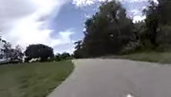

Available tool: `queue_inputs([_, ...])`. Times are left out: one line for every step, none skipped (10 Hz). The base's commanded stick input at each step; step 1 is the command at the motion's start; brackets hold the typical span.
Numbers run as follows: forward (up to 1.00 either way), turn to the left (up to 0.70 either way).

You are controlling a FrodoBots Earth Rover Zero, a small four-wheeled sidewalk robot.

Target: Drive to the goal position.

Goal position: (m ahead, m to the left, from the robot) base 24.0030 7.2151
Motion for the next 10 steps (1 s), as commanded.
queue_inputs([0.7,0.0])
queue_inputs([0.7,0.0])
queue_inputs([0.7,0.0])
queue_inputs([0.7,0.0])
queue_inputs([0.7,0.0])
queue_inputs([0.7,0.0])
queue_inputs([0.7,0.0])
queue_inputs([0.7,0.0])
queue_inputs([0.7,0.0])
queue_inputs([0.7,0.0])
